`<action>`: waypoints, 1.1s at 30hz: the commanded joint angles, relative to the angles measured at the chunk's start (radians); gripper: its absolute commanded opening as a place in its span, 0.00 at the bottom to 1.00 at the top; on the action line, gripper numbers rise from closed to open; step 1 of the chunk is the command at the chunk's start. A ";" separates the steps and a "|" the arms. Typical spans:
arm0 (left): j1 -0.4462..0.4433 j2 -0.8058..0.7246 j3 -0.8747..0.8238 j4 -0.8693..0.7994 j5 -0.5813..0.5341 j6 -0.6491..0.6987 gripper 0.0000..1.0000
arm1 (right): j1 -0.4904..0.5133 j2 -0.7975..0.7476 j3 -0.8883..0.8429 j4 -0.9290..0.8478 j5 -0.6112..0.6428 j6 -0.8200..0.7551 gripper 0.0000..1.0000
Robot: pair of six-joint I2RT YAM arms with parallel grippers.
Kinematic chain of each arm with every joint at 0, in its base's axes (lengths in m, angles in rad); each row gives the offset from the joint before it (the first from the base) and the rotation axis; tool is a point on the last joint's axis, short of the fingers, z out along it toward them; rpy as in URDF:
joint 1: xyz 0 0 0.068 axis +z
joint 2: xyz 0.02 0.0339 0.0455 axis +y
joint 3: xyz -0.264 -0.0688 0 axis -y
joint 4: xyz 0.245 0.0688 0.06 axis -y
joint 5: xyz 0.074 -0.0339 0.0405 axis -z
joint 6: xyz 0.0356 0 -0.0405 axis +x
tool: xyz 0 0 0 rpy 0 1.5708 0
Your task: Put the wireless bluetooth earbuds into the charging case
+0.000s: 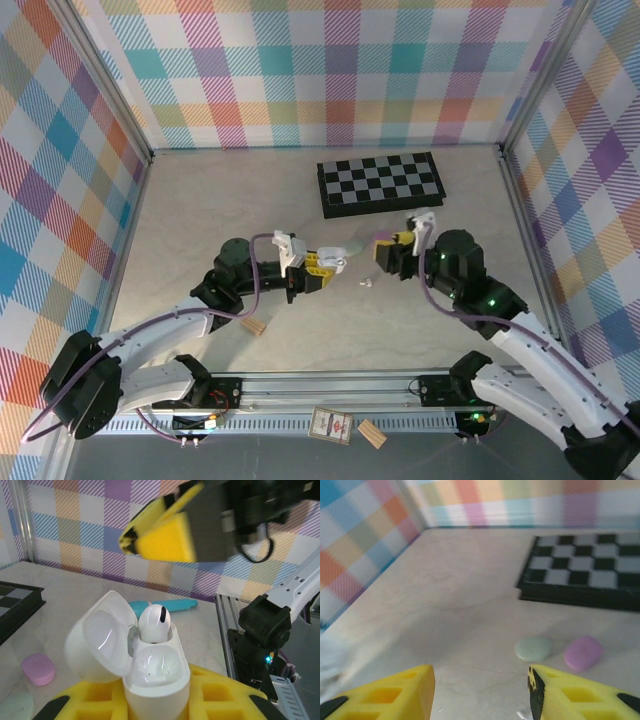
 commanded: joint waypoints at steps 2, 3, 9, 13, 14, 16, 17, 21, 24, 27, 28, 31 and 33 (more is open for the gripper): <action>0.012 -0.054 -0.022 -0.013 0.001 0.028 0.03 | -0.118 0.124 -0.057 0.054 -0.151 0.217 0.57; 0.012 -0.060 -0.023 -0.020 0.001 0.028 0.03 | -0.125 0.167 -0.051 0.043 -0.154 0.227 0.57; 0.012 -0.088 -0.026 -0.058 -0.001 0.042 0.03 | -0.130 0.494 0.025 -0.014 -0.189 0.243 0.58; 0.012 -0.109 -0.028 -0.081 -0.007 0.051 0.03 | -0.127 0.657 0.075 -0.035 -0.203 0.230 0.51; 0.012 -0.115 -0.028 -0.085 -0.008 0.053 0.03 | -0.125 0.686 0.083 -0.035 -0.210 0.225 0.50; 0.012 -0.124 -0.028 -0.094 -0.011 0.057 0.03 | -0.120 0.728 0.097 -0.035 -0.217 0.221 0.47; 0.012 -0.125 -0.028 -0.098 -0.013 0.060 0.03 | -0.115 0.748 0.104 -0.035 -0.221 0.214 0.45; 0.012 -0.125 -0.025 -0.100 -0.010 0.062 0.03 | -0.092 0.825 0.146 -0.078 -0.201 0.182 0.44; 0.012 -0.123 -0.023 -0.100 -0.008 0.062 0.03 | -0.071 0.854 0.162 -0.103 -0.171 0.169 0.42; 0.012 -0.127 -0.024 -0.101 -0.008 0.063 0.03 | -0.053 0.867 0.169 -0.132 -0.133 0.155 0.39; 0.012 -0.128 -0.025 -0.103 -0.009 0.064 0.03 | -0.047 0.869 0.170 -0.146 -0.119 0.152 0.37; 0.012 -0.135 -0.026 -0.110 -0.008 0.064 0.03 | -0.031 0.869 0.172 -0.191 -0.082 0.135 0.33; 0.012 -0.141 -0.028 -0.112 -0.009 0.065 0.03 | -0.020 0.866 0.173 -0.216 -0.067 0.125 0.32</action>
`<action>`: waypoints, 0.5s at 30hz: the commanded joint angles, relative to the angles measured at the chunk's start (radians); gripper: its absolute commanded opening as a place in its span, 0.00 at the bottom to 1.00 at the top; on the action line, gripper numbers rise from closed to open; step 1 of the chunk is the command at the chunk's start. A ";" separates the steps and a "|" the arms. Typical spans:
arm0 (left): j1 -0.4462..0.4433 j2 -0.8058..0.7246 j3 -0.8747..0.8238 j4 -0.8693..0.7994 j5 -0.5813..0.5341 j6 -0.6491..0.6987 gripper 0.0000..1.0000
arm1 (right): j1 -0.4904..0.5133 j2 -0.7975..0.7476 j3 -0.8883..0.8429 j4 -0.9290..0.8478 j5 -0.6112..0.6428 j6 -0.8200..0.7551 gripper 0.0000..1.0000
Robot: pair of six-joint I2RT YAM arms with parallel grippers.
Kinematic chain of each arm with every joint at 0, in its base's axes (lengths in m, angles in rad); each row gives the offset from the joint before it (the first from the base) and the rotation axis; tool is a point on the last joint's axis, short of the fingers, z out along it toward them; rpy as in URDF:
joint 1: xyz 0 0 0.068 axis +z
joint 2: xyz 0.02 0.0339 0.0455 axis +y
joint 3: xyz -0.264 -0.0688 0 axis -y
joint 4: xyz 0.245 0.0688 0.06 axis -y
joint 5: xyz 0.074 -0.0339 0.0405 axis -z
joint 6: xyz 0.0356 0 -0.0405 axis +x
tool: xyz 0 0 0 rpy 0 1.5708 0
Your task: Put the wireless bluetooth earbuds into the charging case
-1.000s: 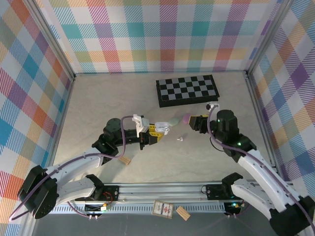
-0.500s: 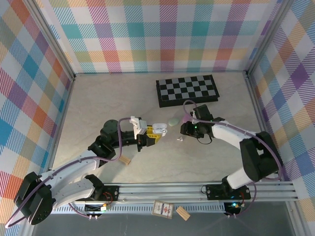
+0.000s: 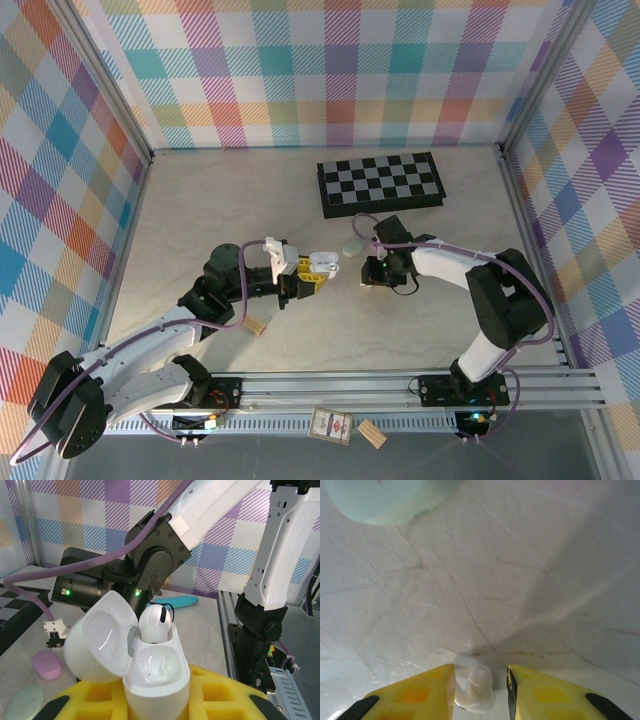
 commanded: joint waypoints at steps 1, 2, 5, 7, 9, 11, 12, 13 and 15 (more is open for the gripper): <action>0.010 -0.029 -0.008 -0.003 0.000 0.018 0.03 | 0.018 0.004 0.025 -0.080 0.048 -0.033 0.32; 0.010 -0.030 -0.008 -0.003 0.000 0.018 0.03 | 0.024 0.002 0.023 -0.088 0.054 -0.035 0.32; 0.010 -0.030 -0.009 -0.004 0.001 0.018 0.03 | 0.037 -0.013 0.014 -0.108 0.064 -0.035 0.33; 0.010 -0.033 -0.008 -0.004 0.001 0.016 0.03 | 0.044 -0.031 0.006 -0.119 0.072 -0.031 0.34; 0.010 -0.035 -0.011 -0.005 0.001 0.018 0.03 | 0.048 -0.057 -0.007 -0.131 0.085 -0.024 0.35; 0.010 -0.040 -0.015 -0.004 -0.003 0.018 0.03 | 0.050 -0.092 -0.029 -0.134 0.101 -0.017 0.35; 0.010 -0.042 -0.015 -0.004 -0.004 0.018 0.03 | 0.049 -0.106 -0.040 -0.137 0.109 -0.014 0.35; 0.010 -0.042 -0.017 -0.003 -0.004 0.018 0.03 | 0.049 -0.117 -0.050 -0.140 0.119 -0.011 0.36; 0.010 -0.041 -0.019 0.002 -0.002 0.017 0.03 | 0.049 -0.129 -0.067 -0.150 0.149 0.000 0.36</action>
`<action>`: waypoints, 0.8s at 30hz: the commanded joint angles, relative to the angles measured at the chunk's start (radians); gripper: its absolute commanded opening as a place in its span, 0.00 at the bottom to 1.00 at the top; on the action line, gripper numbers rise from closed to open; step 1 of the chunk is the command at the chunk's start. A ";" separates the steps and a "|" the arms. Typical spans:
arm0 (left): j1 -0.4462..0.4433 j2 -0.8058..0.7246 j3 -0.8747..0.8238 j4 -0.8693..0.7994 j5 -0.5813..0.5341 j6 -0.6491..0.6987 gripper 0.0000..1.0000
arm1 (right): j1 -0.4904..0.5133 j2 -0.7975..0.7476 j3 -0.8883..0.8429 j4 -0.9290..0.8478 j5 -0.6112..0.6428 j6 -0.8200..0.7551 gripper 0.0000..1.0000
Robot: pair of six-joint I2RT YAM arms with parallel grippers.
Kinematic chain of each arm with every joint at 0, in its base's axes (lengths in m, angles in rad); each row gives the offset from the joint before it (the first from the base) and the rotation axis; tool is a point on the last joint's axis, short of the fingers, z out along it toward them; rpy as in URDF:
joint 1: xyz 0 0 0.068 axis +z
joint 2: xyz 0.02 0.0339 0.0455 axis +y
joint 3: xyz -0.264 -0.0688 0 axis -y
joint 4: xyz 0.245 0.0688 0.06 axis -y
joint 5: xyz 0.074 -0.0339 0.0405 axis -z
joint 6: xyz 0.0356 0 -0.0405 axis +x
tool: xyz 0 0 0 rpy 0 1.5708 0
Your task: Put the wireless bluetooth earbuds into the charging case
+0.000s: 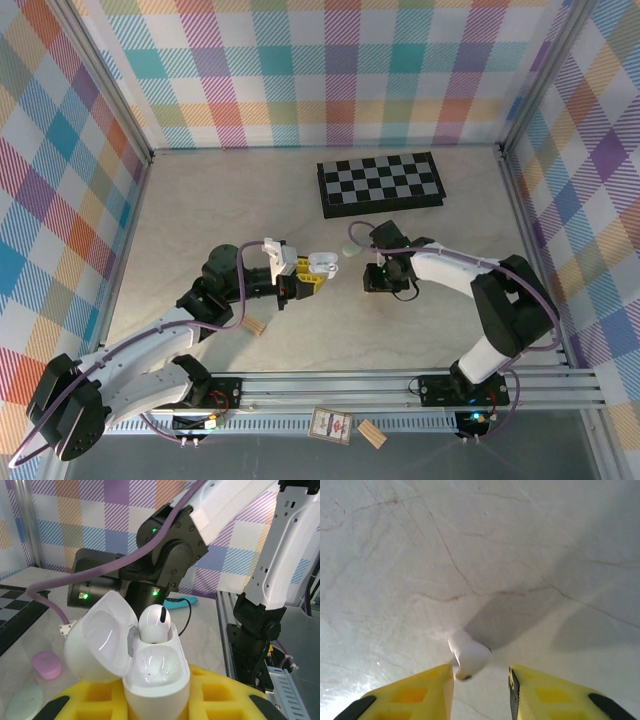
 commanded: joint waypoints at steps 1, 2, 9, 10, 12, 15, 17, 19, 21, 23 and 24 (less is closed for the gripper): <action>0.010 -0.017 -0.011 0.017 -0.002 0.016 0.03 | 0.005 -0.031 -0.031 -0.054 0.062 0.020 0.36; 0.010 -0.015 -0.009 0.019 0.000 0.014 0.03 | 0.004 -0.037 -0.038 -0.057 0.074 0.028 0.36; 0.010 -0.012 -0.004 0.019 0.012 0.009 0.03 | 0.004 -0.091 -0.045 -0.016 0.023 0.046 0.36; 0.010 -0.013 -0.005 0.019 0.012 0.008 0.03 | 0.004 -0.098 -0.046 0.007 0.001 0.047 0.38; 0.010 -0.013 -0.003 0.020 0.014 0.008 0.03 | 0.002 -0.093 -0.036 0.038 -0.029 0.048 0.40; 0.010 -0.012 -0.003 0.021 0.015 0.005 0.03 | -0.001 -0.045 -0.004 0.046 -0.024 0.050 0.40; 0.010 -0.014 -0.002 0.017 0.015 0.003 0.03 | -0.001 -0.011 0.018 0.048 -0.008 0.055 0.38; 0.010 -0.017 -0.003 0.010 0.016 0.004 0.04 | -0.002 0.016 0.036 0.045 -0.003 0.054 0.37; 0.010 -0.025 -0.006 0.007 0.011 0.005 0.03 | -0.001 0.030 0.039 0.050 0.001 0.055 0.36; 0.010 -0.027 -0.008 0.005 0.006 0.008 0.04 | -0.001 0.041 0.037 0.051 0.003 0.055 0.35; 0.010 -0.028 -0.010 0.005 0.004 0.008 0.03 | -0.002 0.045 0.034 0.047 0.006 0.055 0.35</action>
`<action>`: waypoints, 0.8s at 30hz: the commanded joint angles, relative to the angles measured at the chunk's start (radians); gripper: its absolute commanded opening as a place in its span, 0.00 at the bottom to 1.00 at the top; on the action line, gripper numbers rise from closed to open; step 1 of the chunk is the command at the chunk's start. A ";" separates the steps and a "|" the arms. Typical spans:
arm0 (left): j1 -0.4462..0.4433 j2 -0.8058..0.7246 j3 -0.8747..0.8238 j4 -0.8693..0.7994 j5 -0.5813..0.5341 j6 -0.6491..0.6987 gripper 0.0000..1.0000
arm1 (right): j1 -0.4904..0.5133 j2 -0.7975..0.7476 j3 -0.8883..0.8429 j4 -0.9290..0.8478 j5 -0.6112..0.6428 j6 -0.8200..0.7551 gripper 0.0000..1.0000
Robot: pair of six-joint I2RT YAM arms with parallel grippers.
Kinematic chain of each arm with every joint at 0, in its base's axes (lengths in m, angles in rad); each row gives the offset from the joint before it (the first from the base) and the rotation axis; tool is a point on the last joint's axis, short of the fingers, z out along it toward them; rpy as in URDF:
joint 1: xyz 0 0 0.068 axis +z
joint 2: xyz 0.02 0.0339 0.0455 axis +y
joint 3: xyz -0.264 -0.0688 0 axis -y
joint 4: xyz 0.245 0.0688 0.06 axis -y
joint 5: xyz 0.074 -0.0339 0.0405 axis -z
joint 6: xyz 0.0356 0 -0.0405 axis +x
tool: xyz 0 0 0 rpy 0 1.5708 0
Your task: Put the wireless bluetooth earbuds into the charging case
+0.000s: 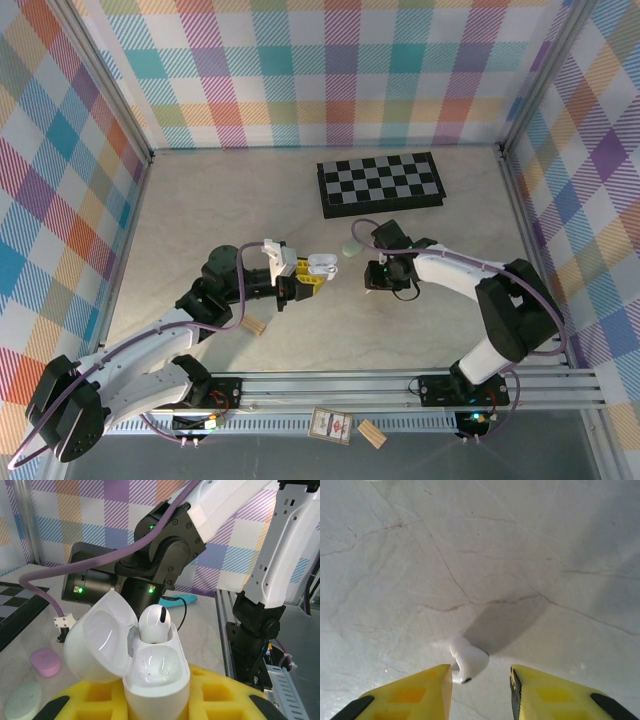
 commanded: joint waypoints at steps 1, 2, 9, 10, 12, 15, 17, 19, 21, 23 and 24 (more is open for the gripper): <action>0.010 -0.027 -0.009 0.016 0.003 0.009 0.03 | -0.002 0.013 0.013 -0.004 0.006 0.012 0.35; 0.010 -0.025 -0.008 0.015 0.004 0.010 0.03 | -0.002 0.010 0.005 -0.007 0.010 0.013 0.34; 0.010 -0.001 0.000 0.027 0.012 0.011 0.04 | -0.002 -0.032 -0.040 -0.034 0.032 0.019 0.33; 0.010 0.002 0.002 0.028 0.014 0.011 0.03 | -0.002 -0.037 -0.048 -0.035 0.034 0.020 0.33; 0.010 0.008 0.005 0.031 0.017 0.011 0.04 | -0.002 -0.044 -0.058 -0.044 0.046 0.022 0.33; 0.010 0.011 0.007 0.033 0.021 0.011 0.03 | -0.002 -0.061 -0.074 -0.046 0.058 0.028 0.32; 0.010 0.011 0.005 0.031 0.021 0.011 0.03 | -0.008 -0.070 -0.089 -0.033 0.059 0.031 0.27; 0.010 0.014 0.006 0.033 0.021 0.010 0.03 | -0.021 -0.070 -0.101 -0.014 0.045 0.033 0.22; 0.010 0.015 0.009 0.034 0.022 0.010 0.03 | -0.032 -0.071 -0.110 0.007 0.028 0.037 0.18; 0.010 0.015 0.010 0.033 0.022 0.009 0.04 | -0.039 -0.071 -0.113 0.020 0.013 0.036 0.14; 0.010 0.015 0.011 0.032 0.020 0.010 0.04 | -0.041 -0.073 -0.116 0.022 0.008 0.035 0.12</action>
